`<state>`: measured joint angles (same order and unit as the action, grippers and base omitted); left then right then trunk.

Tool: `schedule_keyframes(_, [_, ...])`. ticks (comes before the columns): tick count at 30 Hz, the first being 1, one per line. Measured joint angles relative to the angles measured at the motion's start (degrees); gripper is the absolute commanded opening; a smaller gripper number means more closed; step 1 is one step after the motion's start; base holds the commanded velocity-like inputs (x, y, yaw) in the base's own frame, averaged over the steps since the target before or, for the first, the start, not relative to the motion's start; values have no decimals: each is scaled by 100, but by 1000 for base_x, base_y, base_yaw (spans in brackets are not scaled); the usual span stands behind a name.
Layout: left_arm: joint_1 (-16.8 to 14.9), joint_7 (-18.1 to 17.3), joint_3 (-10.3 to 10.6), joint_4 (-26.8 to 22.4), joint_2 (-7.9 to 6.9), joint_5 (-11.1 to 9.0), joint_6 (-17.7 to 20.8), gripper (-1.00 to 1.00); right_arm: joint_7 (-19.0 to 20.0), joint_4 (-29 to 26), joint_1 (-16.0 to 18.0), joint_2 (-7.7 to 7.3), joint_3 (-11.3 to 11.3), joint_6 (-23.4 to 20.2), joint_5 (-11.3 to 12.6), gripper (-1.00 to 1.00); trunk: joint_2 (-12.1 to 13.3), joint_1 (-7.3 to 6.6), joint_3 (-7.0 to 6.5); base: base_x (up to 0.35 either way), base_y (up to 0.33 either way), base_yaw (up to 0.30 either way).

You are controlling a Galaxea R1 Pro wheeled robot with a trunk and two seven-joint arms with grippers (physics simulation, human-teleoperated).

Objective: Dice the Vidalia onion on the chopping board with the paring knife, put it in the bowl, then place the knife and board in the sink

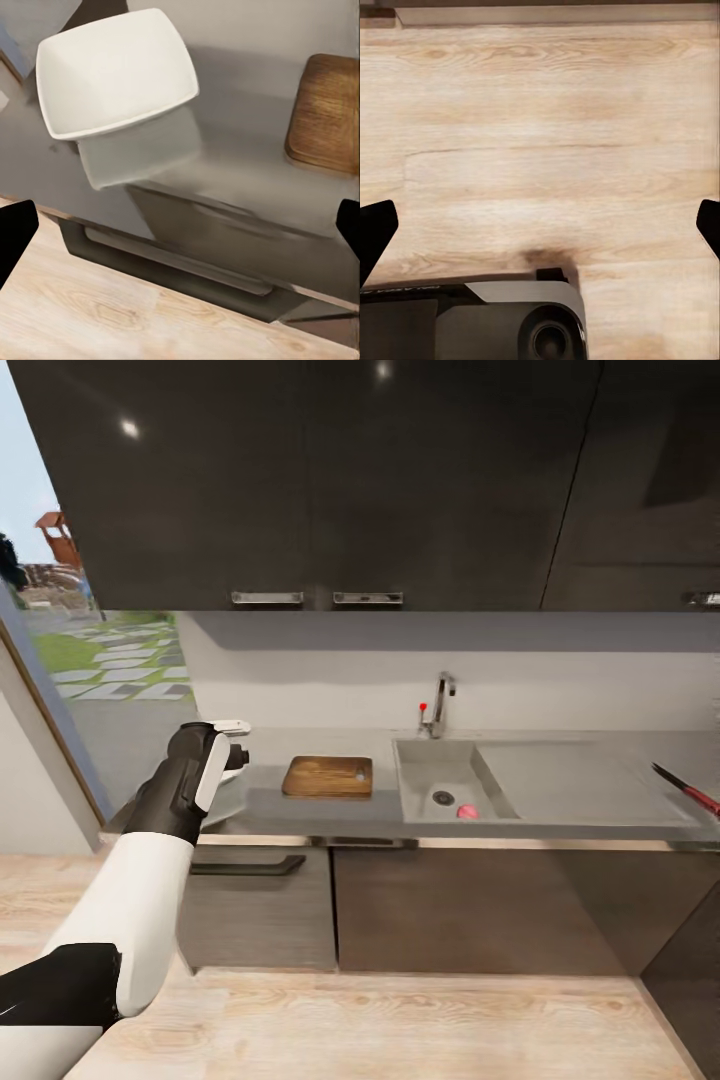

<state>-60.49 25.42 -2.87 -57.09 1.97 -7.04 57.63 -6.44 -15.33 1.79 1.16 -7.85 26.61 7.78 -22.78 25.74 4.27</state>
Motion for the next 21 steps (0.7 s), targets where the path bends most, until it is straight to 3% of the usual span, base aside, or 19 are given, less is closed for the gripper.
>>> schedule_keyframes(14, [0,-1,1,119,-1,0,-8,100,-1,0,0,10,0,0,16,100,-1,0,1,62,-301,-3])
schedule_keyframes(21, [-1,0,0,117,-7,4,-10,100,0,-1,-1,31,0,-1,21,100,-1,-1,-16,73,-246,-179])
